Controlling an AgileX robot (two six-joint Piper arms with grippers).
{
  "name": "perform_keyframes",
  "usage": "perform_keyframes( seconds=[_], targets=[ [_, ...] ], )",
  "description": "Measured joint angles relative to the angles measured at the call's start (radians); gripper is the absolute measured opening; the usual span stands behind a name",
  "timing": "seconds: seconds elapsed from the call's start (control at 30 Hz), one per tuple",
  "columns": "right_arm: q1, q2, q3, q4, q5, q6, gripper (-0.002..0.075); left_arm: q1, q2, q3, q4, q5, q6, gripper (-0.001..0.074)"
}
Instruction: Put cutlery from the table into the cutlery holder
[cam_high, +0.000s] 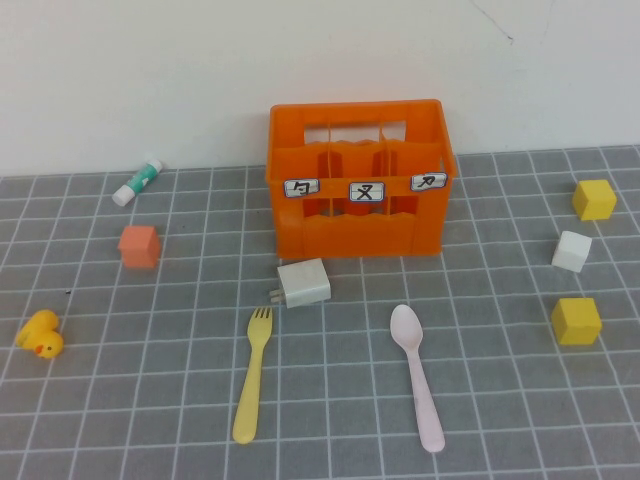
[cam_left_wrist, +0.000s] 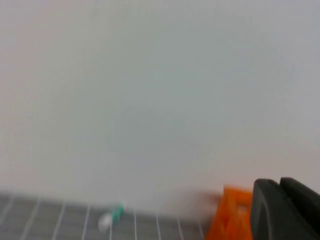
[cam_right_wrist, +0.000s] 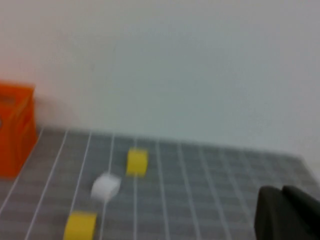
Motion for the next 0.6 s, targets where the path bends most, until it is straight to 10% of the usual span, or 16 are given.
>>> perform_keyframes(
  seconds=[0.33, 0.6],
  targets=[
    [0.000, 0.309, 0.000, 0.437, 0.400, -0.634, -0.0003, 0.000, 0.374, -0.075, -0.238, 0.367, 0.244, -0.0001],
    [0.000, 0.377, 0.000, 0.512, 0.416, -0.783, -0.0003, -0.031, 0.726, -0.259, -0.498, 0.609, 0.642, -0.0001]
  ],
)
